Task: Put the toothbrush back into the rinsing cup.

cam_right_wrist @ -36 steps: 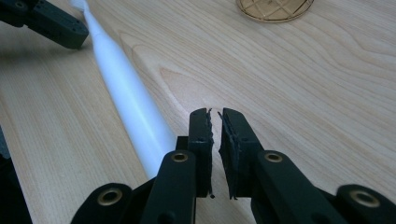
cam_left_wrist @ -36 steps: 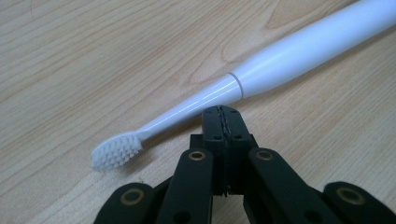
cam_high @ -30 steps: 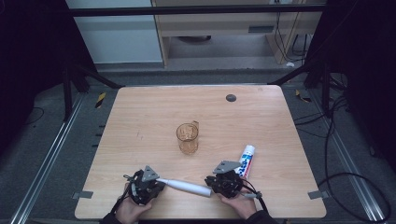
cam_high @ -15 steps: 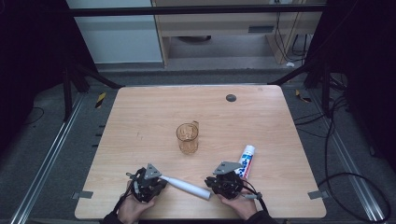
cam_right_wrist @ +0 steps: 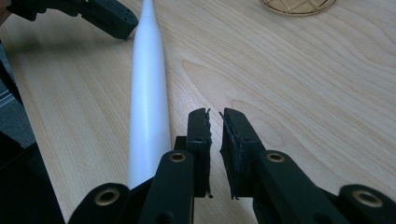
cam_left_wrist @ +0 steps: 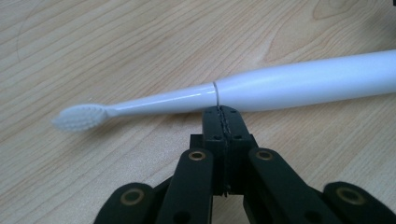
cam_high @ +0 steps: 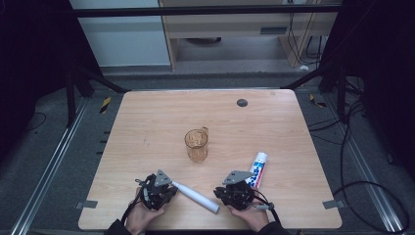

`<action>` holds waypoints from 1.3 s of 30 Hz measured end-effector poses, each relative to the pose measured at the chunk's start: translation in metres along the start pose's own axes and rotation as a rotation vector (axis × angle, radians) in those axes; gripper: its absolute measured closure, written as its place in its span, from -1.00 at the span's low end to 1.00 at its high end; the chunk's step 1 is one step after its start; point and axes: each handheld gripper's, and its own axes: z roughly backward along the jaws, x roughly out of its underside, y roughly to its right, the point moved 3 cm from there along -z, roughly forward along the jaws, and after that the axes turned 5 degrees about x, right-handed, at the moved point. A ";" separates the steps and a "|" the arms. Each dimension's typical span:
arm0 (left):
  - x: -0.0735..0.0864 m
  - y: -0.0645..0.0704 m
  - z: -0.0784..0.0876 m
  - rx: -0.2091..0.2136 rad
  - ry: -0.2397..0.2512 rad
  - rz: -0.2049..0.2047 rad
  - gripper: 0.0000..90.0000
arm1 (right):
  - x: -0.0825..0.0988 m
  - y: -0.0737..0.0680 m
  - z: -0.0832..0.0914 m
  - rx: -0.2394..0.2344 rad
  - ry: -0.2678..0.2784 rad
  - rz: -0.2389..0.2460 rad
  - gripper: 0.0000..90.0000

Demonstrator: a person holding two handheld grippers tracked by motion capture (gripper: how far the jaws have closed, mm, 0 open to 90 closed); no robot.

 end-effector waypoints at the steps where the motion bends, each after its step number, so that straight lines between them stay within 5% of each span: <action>1: 0.000 0.000 0.000 0.000 0.000 0.000 0.99 | 0.000 0.000 0.000 0.000 0.000 0.000 0.80; 14: -0.003 0.000 -0.001 -0.002 0.010 -0.007 0.99 | 0.000 -0.003 0.000 -0.004 -0.002 -0.001 0.80; 21: -0.003 -0.012 0.018 -0.029 0.079 0.023 0.99 | -0.003 -0.008 0.006 -0.012 0.013 -0.007 0.66; 27: 0.003 -0.042 0.047 -0.128 0.161 0.094 0.89 | -0.010 -0.015 0.010 -0.005 0.030 0.002 0.46; 34: 0.012 -0.073 0.055 -0.261 0.162 0.144 0.54 | -0.011 -0.030 0.002 0.016 0.009 0.029 0.33; 39: 0.017 -0.089 0.058 -0.320 0.181 0.196 0.33 | -0.010 -0.038 -0.006 0.005 -0.003 0.035 0.29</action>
